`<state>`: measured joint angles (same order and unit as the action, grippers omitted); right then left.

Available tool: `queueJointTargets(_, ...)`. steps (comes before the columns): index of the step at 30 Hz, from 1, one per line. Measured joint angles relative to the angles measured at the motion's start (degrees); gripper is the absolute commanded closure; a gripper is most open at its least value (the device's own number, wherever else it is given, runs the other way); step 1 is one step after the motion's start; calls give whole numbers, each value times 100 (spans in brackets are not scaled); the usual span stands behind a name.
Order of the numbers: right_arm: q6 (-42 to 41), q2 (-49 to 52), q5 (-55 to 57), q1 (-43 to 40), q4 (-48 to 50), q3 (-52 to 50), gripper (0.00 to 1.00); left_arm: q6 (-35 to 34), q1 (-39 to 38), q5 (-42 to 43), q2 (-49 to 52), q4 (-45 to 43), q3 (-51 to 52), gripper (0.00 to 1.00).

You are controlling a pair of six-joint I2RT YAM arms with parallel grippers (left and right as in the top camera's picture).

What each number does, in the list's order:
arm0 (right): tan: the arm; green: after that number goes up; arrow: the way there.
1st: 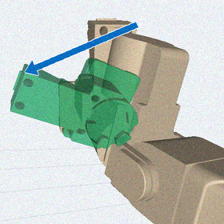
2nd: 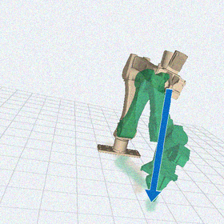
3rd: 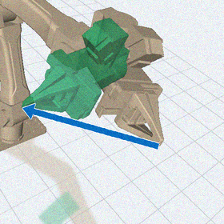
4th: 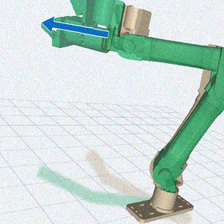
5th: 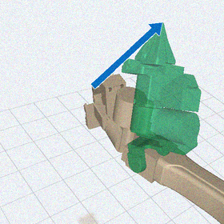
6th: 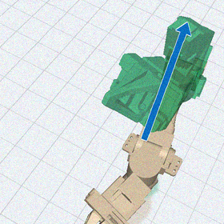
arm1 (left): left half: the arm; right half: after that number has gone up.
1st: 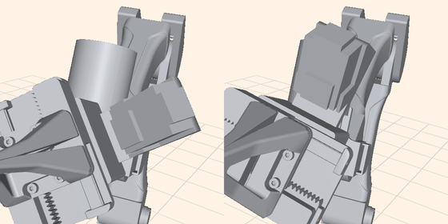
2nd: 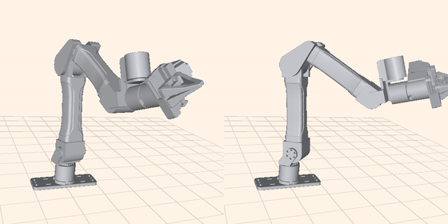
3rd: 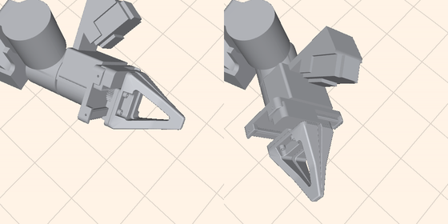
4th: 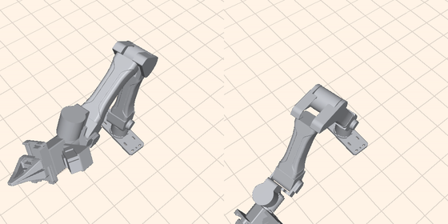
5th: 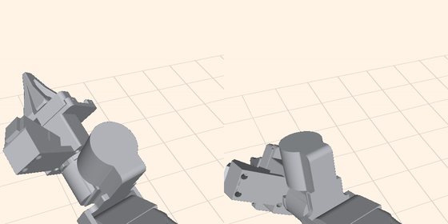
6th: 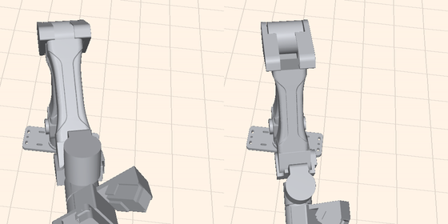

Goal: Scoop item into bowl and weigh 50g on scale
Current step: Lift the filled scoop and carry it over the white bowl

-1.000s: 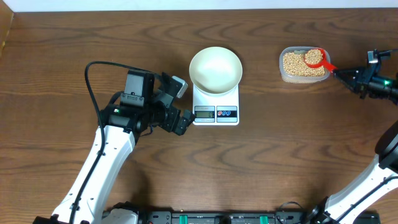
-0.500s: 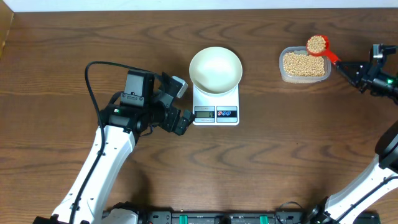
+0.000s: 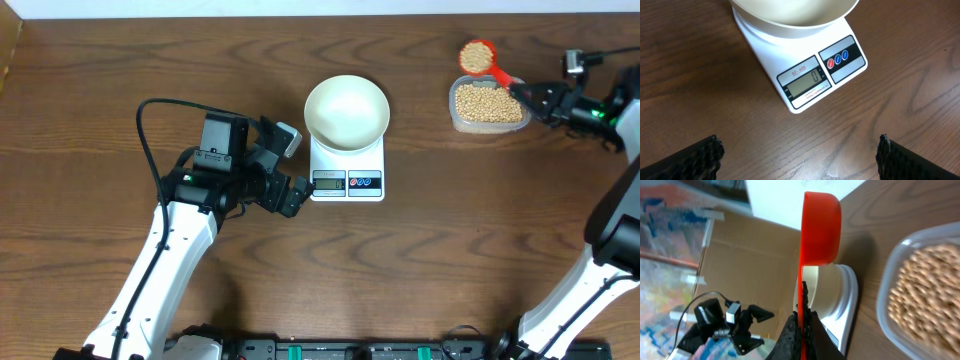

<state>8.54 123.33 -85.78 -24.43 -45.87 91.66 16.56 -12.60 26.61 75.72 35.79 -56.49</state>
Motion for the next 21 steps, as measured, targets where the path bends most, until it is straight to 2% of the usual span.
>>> queueJointTargets(12, -1453, 0, -94, 1001, 1305, 0, 99, 0, 0, 0, 0, 0, 0, 0)
queueJointTargets(21, -1965, 0, -92, 1547, 1659, 0, 99, 0, 0, 0, 0, 0, 0, 0)
